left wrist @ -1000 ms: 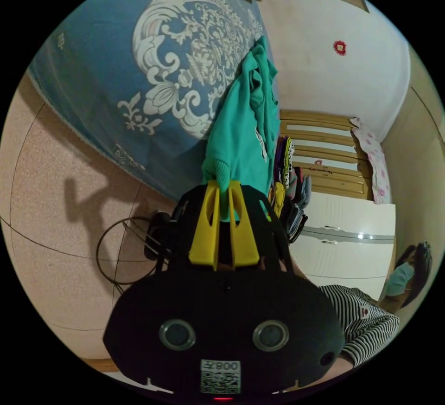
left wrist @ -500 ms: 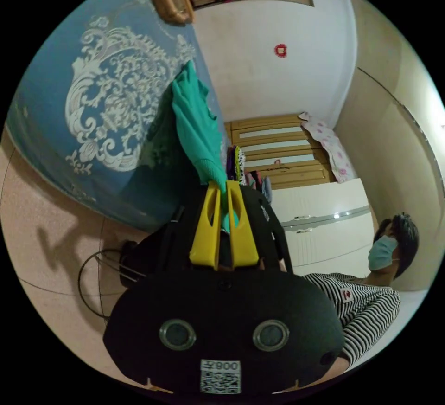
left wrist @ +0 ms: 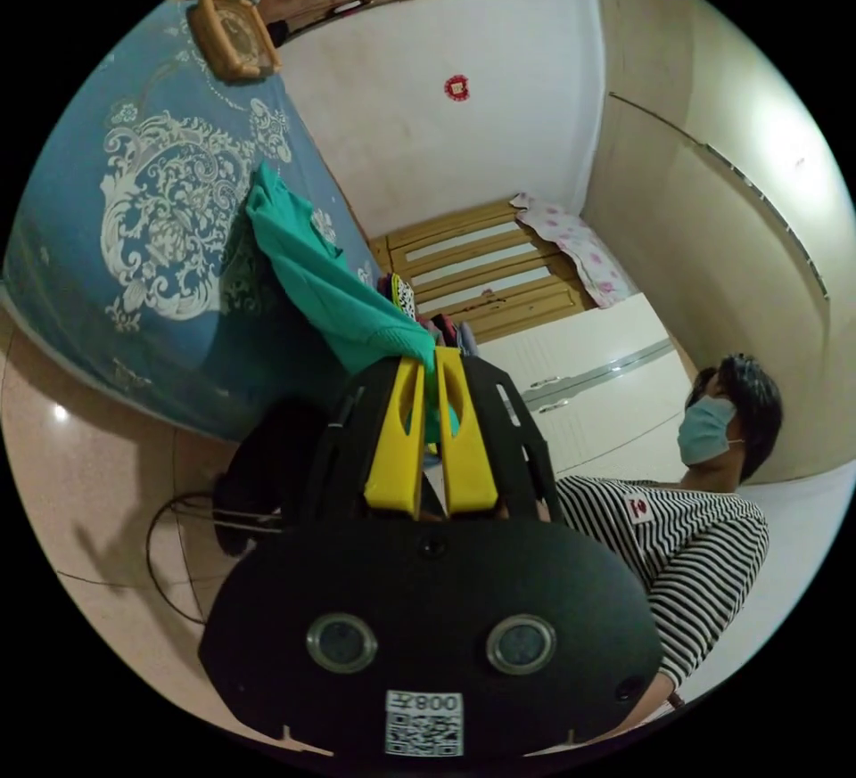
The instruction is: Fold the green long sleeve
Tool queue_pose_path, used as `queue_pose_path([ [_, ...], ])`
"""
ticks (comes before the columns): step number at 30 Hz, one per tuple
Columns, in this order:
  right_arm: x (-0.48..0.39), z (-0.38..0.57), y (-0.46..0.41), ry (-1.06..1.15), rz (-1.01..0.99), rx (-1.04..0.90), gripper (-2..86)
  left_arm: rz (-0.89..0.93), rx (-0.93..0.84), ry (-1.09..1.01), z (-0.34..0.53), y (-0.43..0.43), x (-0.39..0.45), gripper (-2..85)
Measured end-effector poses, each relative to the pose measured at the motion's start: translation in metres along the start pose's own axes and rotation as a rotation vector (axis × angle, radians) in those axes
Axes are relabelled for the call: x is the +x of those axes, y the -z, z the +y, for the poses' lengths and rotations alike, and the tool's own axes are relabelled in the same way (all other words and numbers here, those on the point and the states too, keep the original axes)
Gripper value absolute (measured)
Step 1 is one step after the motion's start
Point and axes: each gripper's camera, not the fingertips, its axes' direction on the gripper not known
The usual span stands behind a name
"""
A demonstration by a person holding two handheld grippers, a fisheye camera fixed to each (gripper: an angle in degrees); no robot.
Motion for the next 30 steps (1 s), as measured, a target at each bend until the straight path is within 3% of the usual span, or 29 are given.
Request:
queue_pose_path([
  [13, -0.004, 0.043, 0.006, -0.104, -0.017, -0.037, 1.0, 0.022, 0.008, 0.144, 0.056, 0.002, 0.012, 2.9],
  [30, 0.017, -0.059, -0.007, -0.146, -0.078, 0.071, 1.1, 0.038, 0.026, 0.142, -0.04, -0.073, 0.013, 2.9],
])
